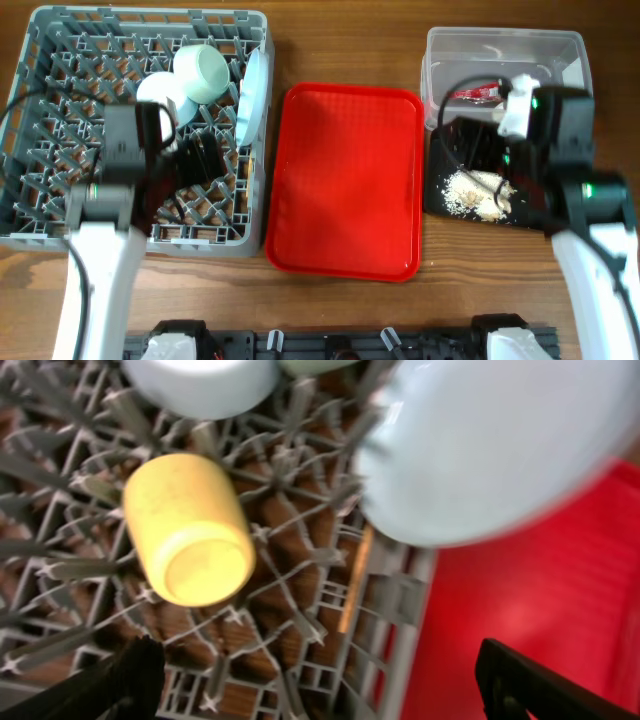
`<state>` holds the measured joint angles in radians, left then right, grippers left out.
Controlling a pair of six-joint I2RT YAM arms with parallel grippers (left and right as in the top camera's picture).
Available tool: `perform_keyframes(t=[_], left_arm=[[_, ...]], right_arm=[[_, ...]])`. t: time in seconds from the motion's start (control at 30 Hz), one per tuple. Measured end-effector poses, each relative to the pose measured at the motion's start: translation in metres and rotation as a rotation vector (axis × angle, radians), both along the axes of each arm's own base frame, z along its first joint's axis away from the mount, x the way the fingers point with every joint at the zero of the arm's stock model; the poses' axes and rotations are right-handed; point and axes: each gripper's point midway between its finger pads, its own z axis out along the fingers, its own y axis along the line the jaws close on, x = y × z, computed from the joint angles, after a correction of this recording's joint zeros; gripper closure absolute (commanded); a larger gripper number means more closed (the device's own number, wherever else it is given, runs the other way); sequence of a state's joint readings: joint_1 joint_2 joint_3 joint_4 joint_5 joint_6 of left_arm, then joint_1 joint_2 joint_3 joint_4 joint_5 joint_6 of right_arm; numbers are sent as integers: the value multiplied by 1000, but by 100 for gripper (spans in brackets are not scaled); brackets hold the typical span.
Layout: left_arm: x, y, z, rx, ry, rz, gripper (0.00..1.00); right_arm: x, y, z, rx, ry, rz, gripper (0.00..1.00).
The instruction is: Sort waste into correct bins and load items into the dishwasher rack
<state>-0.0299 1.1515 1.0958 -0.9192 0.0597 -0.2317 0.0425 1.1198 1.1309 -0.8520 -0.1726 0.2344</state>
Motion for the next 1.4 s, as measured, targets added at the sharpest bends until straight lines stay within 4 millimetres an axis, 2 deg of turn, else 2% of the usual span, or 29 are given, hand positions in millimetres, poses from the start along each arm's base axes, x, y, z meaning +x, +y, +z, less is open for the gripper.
perform_keyframes(t=[0.13,0.27,0.43,0.73,1.1,1.2,1.3,1.4], left_arm=[[-23,-16,15,-33,-147,-94,0],[-47,-20,23,-48,-221,-129,0],[-56,-22,37,-53,-284,-146,0],[-55,-23,35,-55,-276,-151,0],[-55,-24,34,-57,-274,-152,0],[-55,-24,34,-57,-274,-152,0],[-55,-24,34,-57,-274,-152,0],[-55,-24,34,-57,-274,-152,0]], right_arm=[[-32,-9,6,-8,-86,-53,0],[-60,-16,16,-20,-151,-87,0],[-78,-20,18,-27,-156,-106,0],[-74,-21,8,-34,-108,-112,0],[-66,-21,-22,-47,27,-109,0],[-57,-21,-13,-45,-29,-107,0],[-44,-20,14,-65,-185,-75,0],[-42,-17,38,-93,-359,-31,0]])
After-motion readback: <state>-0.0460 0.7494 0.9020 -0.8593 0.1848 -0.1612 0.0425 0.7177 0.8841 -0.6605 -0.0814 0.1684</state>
